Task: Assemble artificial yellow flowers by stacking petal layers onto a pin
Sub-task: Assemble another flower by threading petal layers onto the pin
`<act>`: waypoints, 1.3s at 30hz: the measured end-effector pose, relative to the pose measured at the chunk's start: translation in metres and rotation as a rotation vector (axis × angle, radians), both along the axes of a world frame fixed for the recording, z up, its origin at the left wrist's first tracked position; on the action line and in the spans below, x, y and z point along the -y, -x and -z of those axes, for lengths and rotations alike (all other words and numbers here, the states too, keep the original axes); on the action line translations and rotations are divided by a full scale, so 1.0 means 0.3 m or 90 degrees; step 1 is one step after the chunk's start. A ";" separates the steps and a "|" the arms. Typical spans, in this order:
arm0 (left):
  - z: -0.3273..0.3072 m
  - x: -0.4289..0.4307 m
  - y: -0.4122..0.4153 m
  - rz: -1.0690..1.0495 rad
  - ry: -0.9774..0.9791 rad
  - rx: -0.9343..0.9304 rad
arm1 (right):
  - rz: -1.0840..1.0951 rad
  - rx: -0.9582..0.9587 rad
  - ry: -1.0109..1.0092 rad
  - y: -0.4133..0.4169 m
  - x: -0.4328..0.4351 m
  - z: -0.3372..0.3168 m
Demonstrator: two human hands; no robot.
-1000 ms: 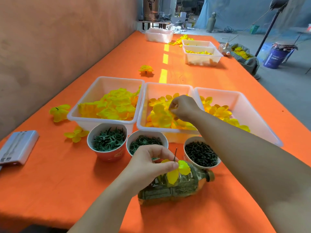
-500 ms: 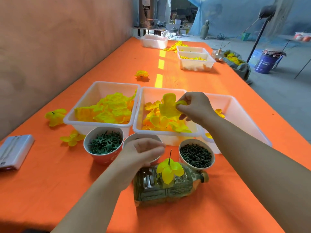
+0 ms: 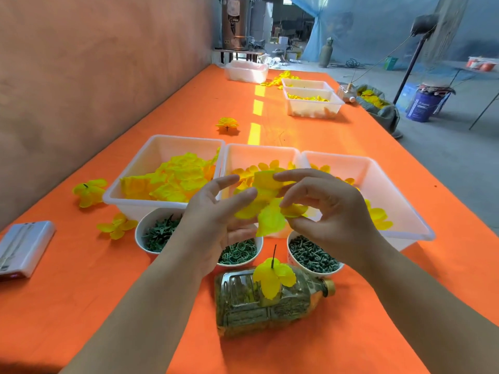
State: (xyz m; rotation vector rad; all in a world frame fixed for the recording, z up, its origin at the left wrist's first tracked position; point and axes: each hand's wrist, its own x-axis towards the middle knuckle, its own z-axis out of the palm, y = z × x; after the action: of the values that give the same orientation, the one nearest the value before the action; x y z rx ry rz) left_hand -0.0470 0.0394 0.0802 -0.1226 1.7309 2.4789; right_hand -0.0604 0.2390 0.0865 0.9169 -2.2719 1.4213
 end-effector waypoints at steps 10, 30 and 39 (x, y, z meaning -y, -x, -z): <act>0.001 -0.035 -0.060 -0.110 0.185 -0.209 | -0.024 0.506 0.321 -0.056 -0.034 -0.019; 0.029 -0.067 -0.081 -0.019 0.198 -0.072 | -0.004 0.634 0.213 -0.104 0.020 0.015; 0.064 -0.073 -0.097 0.024 0.134 0.003 | -0.013 0.661 0.228 -0.118 0.035 0.064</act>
State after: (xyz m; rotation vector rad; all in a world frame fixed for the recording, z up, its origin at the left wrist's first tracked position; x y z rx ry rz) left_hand -0.0180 0.0611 0.0611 -0.1128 1.9688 2.2636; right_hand -0.0250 0.2285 0.0673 0.0357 -2.4219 2.6161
